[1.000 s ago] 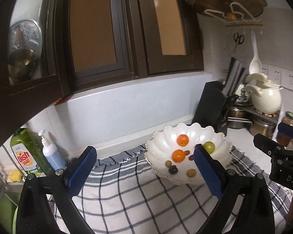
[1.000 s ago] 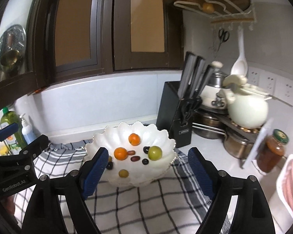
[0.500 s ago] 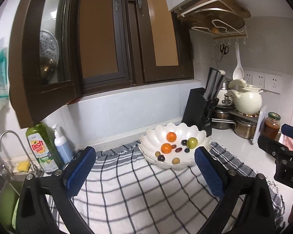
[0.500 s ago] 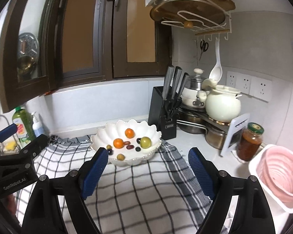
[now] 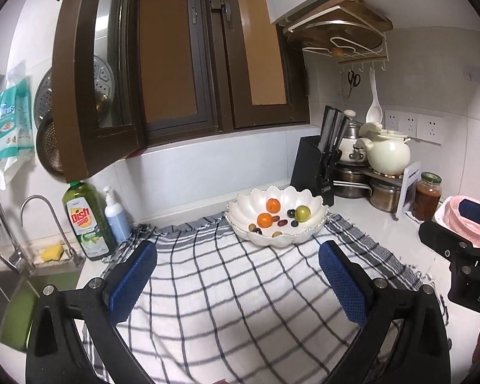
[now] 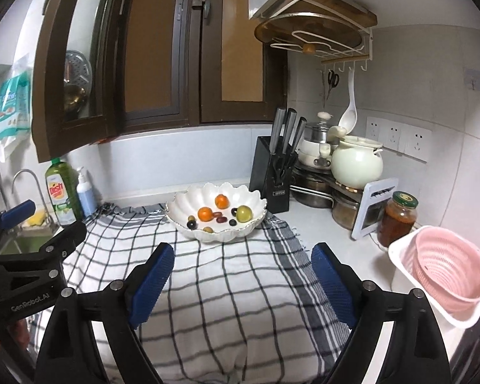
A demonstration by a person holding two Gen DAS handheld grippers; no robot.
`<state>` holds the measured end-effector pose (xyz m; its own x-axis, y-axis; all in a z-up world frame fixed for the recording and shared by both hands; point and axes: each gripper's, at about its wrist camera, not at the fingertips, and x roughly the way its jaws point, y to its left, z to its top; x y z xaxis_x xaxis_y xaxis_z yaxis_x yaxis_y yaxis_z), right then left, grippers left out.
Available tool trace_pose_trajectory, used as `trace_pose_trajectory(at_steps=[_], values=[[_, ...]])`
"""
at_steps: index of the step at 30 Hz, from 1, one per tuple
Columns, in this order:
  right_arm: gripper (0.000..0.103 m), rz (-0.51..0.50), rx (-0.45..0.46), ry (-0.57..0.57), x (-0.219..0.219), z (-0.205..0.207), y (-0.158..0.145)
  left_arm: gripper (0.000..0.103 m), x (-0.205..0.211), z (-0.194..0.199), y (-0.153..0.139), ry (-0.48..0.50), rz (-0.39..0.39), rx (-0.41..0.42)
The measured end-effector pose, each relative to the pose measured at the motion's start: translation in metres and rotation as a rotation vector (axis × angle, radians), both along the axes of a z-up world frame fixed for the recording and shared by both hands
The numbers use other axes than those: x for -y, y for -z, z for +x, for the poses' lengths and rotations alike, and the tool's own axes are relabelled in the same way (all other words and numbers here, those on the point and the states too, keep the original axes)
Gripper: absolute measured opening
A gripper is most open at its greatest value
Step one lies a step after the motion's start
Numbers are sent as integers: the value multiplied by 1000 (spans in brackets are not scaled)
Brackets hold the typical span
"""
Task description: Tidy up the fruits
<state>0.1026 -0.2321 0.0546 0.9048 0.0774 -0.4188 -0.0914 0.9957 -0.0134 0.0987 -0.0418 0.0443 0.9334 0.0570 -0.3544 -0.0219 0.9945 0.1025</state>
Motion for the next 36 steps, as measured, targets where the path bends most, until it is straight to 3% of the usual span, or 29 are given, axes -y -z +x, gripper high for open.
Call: trace_pose_trajectory(at_steps=[14,22,36], values=[[89,-7,0,-15,-1,-38,5,103,1,-43,4,5,3,-12],[89,-4,13,-8,0,-51,3,103,1,-63,-1,2,26,26],[89,5,27,-3,4,-65,-2,103,3,-75,-7,13,24,38]])
